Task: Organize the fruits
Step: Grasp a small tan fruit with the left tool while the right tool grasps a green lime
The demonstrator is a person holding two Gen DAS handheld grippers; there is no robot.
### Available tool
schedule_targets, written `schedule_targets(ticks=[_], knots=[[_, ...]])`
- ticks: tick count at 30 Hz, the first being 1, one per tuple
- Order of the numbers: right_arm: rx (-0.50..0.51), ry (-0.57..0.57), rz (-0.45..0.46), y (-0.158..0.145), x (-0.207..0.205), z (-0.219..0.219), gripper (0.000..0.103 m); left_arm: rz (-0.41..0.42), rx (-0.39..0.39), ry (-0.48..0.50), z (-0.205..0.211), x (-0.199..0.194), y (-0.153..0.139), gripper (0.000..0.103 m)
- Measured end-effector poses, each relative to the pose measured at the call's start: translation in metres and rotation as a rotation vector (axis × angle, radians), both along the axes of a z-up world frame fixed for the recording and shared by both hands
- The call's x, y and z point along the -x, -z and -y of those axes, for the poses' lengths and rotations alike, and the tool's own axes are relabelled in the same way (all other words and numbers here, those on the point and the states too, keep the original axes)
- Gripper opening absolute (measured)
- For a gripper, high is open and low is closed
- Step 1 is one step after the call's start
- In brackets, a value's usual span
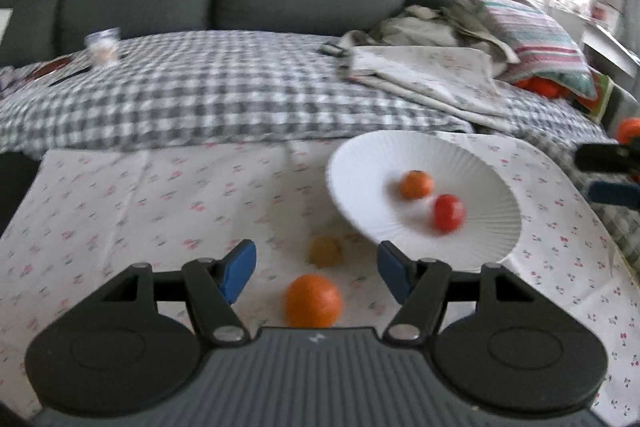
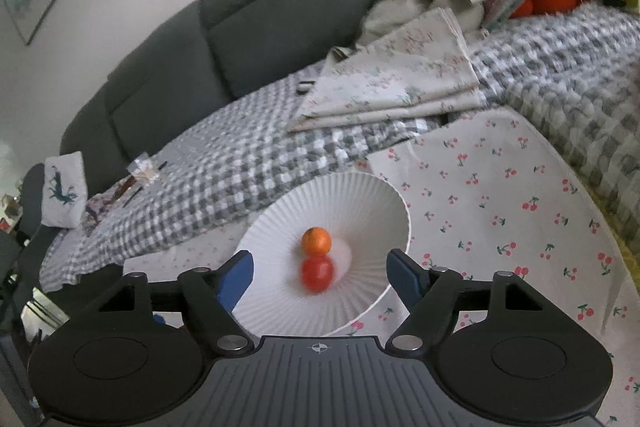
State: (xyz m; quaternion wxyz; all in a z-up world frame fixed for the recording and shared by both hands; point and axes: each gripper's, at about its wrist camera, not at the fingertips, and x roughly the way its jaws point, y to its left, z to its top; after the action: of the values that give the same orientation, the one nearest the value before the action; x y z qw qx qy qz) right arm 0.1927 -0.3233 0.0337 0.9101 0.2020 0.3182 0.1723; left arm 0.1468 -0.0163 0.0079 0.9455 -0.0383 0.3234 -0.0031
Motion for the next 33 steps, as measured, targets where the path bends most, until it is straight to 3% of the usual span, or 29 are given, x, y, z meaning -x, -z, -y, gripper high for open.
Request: schedule_targets(ticks=[6, 10, 17, 28, 31, 33], knots=[[-0.039, -0.03, -0.003, -0.004, 0.025, -0.003, 0.076, -0.034, 0.05, -0.098, -0.041, 0.019, -0.002, 0.067], [-0.03, -0.052, -0.013, -0.004, 0.039, -0.009, 0.077, -0.104, 0.055, -0.189, -0.071, 0.027, 0.006, 0.067], [-0.035, -0.069, -0.049, 0.002, 0.055, -0.015, 0.077, -0.173, 0.19, -0.269, -0.114, 0.039, 0.02, 0.067], [0.028, -0.123, -0.089, 0.019, 0.058, -0.036, 0.077, -0.249, 0.112, -0.26, -0.106, 0.024, 0.043, 0.066], [0.042, -0.134, -0.11, 0.026, 0.056, -0.039, 0.077, -0.264, 0.088, -0.276, -0.108, 0.02, 0.048, 0.06], [0.062, -0.138, -0.118, 0.031, 0.056, -0.043, 0.077, -0.276, 0.089, -0.279, -0.109, 0.018, 0.052, 0.047]])
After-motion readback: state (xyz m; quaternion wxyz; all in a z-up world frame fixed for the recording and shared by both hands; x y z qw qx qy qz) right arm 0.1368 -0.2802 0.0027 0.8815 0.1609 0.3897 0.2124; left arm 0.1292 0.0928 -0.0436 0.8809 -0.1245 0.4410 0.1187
